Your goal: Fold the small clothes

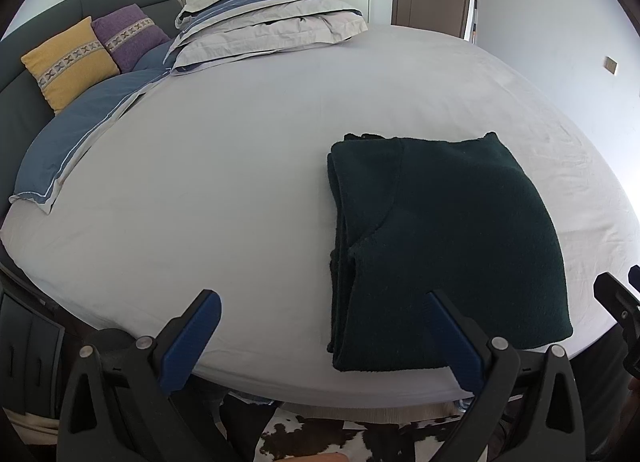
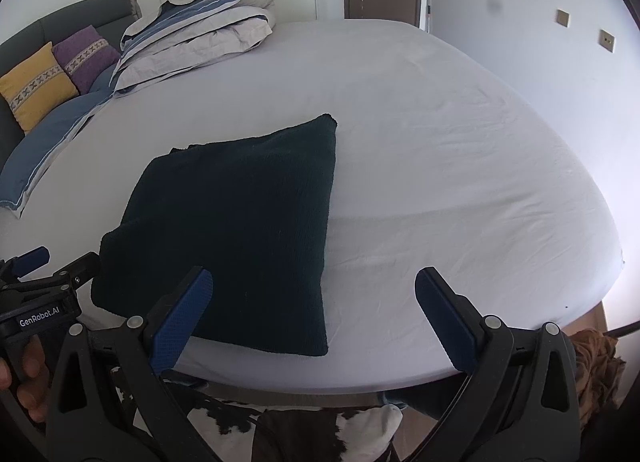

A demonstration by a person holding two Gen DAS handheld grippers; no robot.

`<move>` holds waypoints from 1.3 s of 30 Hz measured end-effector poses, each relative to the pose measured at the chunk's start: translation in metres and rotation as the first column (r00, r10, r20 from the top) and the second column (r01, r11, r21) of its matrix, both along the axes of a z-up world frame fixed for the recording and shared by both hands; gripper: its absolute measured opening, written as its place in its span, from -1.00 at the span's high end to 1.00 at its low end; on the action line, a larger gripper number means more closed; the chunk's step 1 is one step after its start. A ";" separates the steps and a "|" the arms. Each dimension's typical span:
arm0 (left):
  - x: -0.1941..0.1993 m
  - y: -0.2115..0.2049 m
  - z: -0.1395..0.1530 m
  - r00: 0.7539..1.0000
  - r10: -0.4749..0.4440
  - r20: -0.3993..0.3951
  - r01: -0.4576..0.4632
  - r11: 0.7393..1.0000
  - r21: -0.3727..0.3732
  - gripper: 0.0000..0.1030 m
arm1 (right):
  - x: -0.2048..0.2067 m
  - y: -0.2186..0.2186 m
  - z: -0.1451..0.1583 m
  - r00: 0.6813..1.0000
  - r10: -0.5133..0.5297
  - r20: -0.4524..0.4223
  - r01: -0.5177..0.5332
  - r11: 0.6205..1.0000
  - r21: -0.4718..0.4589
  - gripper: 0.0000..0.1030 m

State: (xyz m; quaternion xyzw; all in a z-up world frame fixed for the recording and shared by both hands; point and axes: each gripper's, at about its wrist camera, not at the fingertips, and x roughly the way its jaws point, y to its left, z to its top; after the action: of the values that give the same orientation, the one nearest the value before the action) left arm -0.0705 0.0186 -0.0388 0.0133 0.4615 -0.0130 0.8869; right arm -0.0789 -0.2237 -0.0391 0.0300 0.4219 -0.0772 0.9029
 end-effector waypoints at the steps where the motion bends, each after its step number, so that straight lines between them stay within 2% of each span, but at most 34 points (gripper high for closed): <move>1: 0.000 0.000 0.000 1.000 0.000 -0.001 0.000 1.000 0.000 -1.00 | 0.000 0.000 0.000 1.000 0.000 0.001 0.000 1.000 0.000 -1.00; 39: -0.003 0.002 -0.001 1.000 -0.003 -0.003 0.003 1.000 0.003 -1.00 | 0.001 0.003 -0.002 1.000 0.011 -0.005 -0.011 1.000 -0.001 -1.00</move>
State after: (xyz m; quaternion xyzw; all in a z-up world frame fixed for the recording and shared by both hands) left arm -0.0731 0.0202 -0.0395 0.0153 0.4628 -0.0138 0.8862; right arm -0.0780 -0.2210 -0.0408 0.0273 0.4242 -0.0725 0.9023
